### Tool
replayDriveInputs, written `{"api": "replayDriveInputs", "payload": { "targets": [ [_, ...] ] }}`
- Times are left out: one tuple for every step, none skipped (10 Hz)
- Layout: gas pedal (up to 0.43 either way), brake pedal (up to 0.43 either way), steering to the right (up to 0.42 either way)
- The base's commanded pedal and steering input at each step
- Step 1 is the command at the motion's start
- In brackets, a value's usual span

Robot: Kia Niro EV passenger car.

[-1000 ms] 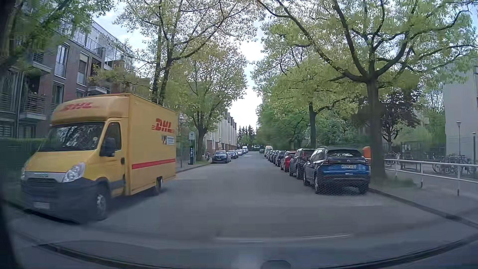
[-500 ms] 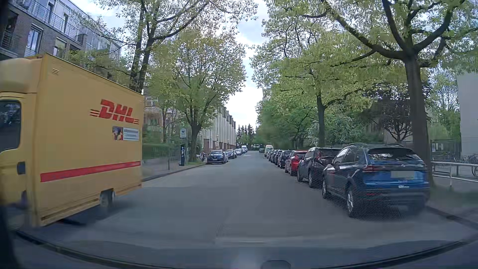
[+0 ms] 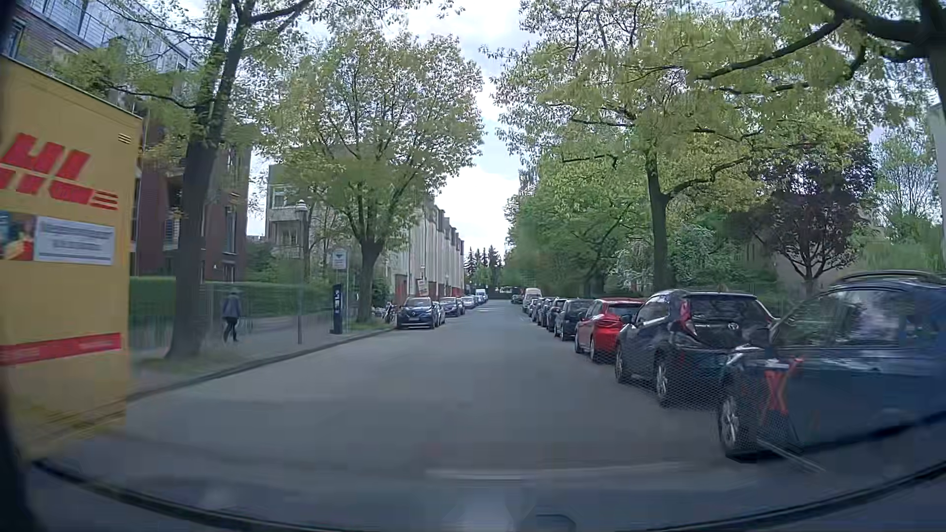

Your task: Follow the waypoints while adhering to traffic rules and regulations

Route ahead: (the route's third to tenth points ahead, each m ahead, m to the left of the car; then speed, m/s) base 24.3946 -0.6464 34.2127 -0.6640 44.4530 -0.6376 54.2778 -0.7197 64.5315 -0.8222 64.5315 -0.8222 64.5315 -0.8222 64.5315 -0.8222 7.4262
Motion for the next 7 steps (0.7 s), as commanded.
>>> {"api": "replayDriveInputs", "payload": {
  "targets": [
    [0.331,0.024,0.002],
    [0.331,0.024,0.002],
    [0.331,0.024,0.001],
    [0.331,0.024,0.001],
    [0.331,0.024,0.001],
    [0.331,0.024,0.001],
    [0.331,0.024,0.001]
  ]
}}
